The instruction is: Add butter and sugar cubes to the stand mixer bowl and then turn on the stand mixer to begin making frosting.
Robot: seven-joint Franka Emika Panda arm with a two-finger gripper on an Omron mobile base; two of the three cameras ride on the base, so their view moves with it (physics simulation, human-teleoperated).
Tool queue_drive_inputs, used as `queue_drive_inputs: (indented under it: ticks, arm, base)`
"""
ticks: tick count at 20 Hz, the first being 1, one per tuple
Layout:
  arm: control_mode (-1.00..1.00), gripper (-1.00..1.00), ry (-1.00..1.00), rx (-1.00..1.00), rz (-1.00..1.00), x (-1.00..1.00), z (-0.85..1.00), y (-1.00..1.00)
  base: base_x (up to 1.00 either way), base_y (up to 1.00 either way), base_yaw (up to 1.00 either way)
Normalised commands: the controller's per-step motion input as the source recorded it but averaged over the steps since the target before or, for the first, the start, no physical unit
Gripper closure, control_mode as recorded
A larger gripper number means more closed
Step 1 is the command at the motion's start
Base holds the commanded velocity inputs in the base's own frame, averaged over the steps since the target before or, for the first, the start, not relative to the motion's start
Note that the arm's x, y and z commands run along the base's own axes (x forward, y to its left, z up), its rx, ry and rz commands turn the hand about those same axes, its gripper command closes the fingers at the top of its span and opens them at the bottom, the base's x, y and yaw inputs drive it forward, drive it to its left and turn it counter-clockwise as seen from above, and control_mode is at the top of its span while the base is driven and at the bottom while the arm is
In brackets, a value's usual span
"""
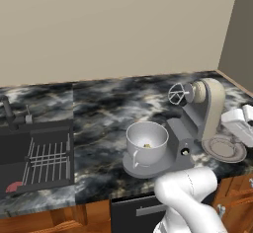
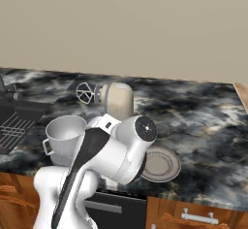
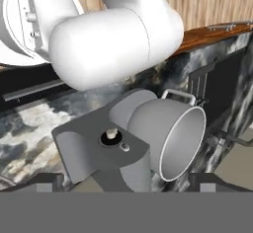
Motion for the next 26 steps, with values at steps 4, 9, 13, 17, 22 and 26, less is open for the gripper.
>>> queue_drive_inputs:
  ticks: [4,9,13,17,22,26]
  arm:
    - [-1.0,-1.0,-0.06,0.13,0.02,0.03,0.0,-0.48]
    - [-1.0,-1.0,-0.12,0.01,0.16,0.21,0.0,-0.29]
    - [-1.0,-1.0,-0.28,-0.04,0.38,0.25,0.0,-0.2]
    - [-1.0,-1.0,-0.33,-0.01,0.4,0.3,0.0,-0.16]
    - [-1.0,-1.0,-0.29,-0.01,0.29,0.15,0.0,-0.2]
    - [-1.0,-1.0,-0.31,0.0,0.15,0.07,0.0,-0.13]
  base:
    - [0.0,0.0,0.0]
    - [0.0,0.0,0.0]
    - [0.0,0.0,0.0]
    - [0.0,0.0,0.0]
    - [0.0,0.0,0.0]
    - [0.0,0.0,0.0]
